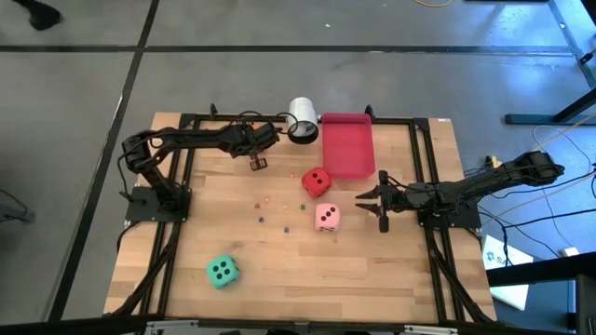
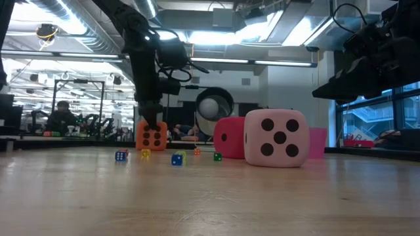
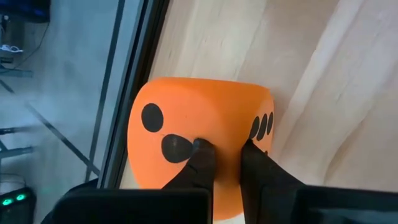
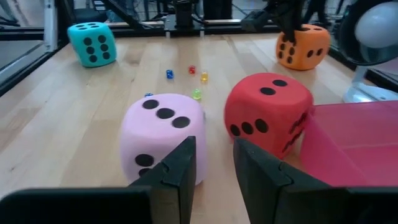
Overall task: Pick & Place Dice
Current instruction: Put the big orange dice into the red bin
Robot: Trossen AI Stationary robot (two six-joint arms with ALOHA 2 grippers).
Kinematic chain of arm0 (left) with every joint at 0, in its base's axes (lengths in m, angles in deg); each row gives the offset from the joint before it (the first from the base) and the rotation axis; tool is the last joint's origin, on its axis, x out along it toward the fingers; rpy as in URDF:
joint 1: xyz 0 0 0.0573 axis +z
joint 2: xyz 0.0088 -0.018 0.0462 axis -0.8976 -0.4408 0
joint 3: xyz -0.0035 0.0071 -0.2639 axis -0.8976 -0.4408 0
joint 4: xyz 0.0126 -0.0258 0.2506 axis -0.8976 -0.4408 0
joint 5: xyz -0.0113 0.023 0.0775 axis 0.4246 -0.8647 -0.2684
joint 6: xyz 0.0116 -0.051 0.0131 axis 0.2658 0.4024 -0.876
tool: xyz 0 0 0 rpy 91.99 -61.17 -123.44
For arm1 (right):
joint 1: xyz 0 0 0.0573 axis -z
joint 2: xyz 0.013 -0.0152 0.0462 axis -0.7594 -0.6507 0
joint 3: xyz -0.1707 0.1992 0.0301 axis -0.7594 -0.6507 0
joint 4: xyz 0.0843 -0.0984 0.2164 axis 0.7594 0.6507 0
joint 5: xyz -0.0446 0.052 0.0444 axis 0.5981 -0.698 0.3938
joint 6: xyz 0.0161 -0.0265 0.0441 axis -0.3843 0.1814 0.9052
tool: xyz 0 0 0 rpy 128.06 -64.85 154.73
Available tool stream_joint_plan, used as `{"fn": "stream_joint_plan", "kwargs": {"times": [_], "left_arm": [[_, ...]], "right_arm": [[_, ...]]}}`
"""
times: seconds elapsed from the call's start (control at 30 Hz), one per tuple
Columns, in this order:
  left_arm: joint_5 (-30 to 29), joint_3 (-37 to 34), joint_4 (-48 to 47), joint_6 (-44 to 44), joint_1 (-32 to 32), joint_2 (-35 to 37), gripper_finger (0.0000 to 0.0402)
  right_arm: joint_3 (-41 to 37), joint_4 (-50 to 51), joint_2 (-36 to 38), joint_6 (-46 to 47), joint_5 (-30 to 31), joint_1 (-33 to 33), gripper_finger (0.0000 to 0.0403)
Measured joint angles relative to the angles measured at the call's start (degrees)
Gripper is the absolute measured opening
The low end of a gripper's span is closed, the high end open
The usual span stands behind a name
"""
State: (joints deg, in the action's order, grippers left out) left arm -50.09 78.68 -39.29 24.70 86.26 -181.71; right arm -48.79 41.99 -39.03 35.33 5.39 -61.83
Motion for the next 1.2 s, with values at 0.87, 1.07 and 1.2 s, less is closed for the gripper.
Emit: {"fn": "stream_joint_plan", "kwargs": {"times": [0.87,1.07,1.2], "left_arm": [[6.75,-0.09,-5.79,6.93,-5.19,10.99,0.0001],[6.9,-0.04,-5.77,7.51,-7.03,10.99,0.0001],[7.71,-0.02,-5.59,7.94,-8.0,10.99,0.0001]], "right_arm": [[0.0,-0.68,0.02,0.15,1.29,0.0,0.0109],[-0.02,-1.96,0.0,0.25,1.29,0.0,0.0109],[0.0,-2.68,0.02,0.3,1.29,0.01,0.0109]]}}
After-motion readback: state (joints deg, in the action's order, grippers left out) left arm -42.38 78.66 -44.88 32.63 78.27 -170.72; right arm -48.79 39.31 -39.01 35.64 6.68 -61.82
